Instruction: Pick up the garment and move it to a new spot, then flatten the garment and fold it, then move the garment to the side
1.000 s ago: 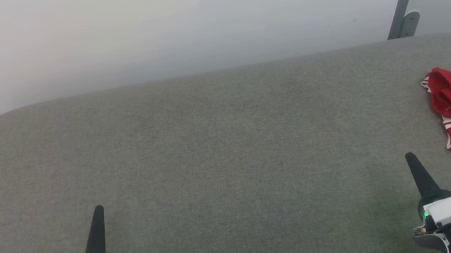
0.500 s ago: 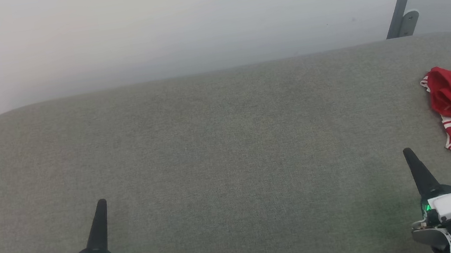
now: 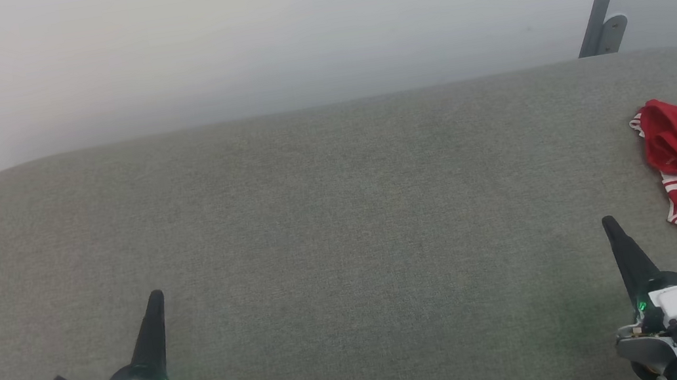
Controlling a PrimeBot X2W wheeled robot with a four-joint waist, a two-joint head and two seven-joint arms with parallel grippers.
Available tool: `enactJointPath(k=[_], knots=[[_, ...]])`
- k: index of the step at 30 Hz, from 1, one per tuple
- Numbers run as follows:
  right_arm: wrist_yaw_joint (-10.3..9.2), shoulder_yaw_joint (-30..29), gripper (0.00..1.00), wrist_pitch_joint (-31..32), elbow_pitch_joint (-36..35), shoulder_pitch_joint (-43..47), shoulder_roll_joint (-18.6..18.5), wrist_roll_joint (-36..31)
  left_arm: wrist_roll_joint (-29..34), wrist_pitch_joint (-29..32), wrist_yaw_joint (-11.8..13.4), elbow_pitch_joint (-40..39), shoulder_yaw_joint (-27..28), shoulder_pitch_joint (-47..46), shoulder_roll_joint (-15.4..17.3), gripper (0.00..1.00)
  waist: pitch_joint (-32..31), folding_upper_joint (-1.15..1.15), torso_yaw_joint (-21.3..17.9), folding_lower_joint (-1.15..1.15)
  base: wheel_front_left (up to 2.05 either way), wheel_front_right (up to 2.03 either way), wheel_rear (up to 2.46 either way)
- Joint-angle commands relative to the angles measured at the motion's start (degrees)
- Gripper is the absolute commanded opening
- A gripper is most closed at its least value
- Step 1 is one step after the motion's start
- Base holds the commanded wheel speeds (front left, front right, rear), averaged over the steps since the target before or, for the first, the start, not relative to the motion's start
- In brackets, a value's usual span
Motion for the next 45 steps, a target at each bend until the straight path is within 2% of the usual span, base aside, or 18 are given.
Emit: enactJointPath(k=[1,25,45], knots=[[0.02,-0.19,0.0,0.35,-0.5,-0.98,0.13,1.32,-1.42,0.45,0.0,-0.38,0.32,-1.0,-0.23,0.0,0.01,0.0,-0.02,0.0,0.0,0.0,0.0],[0.02,-0.83,0.0,2.74,-1.43,-1.14,1.07,9.91,-9.02,2.8,0.0,-0.26,0.86,-2.1,-1.65,0.0,0.17,0.0,-0.27,0.0,0.0,0.0,0.0],[0.02,-0.78,0.0,2.69,-1.37,-1.1,1.04,9.82,-9.02,2.79,0.0,-0.27,0.82,-2.13,-1.64,0.0,0.17,0.0,-0.27,0.0,0.0,0.0,0.0]])
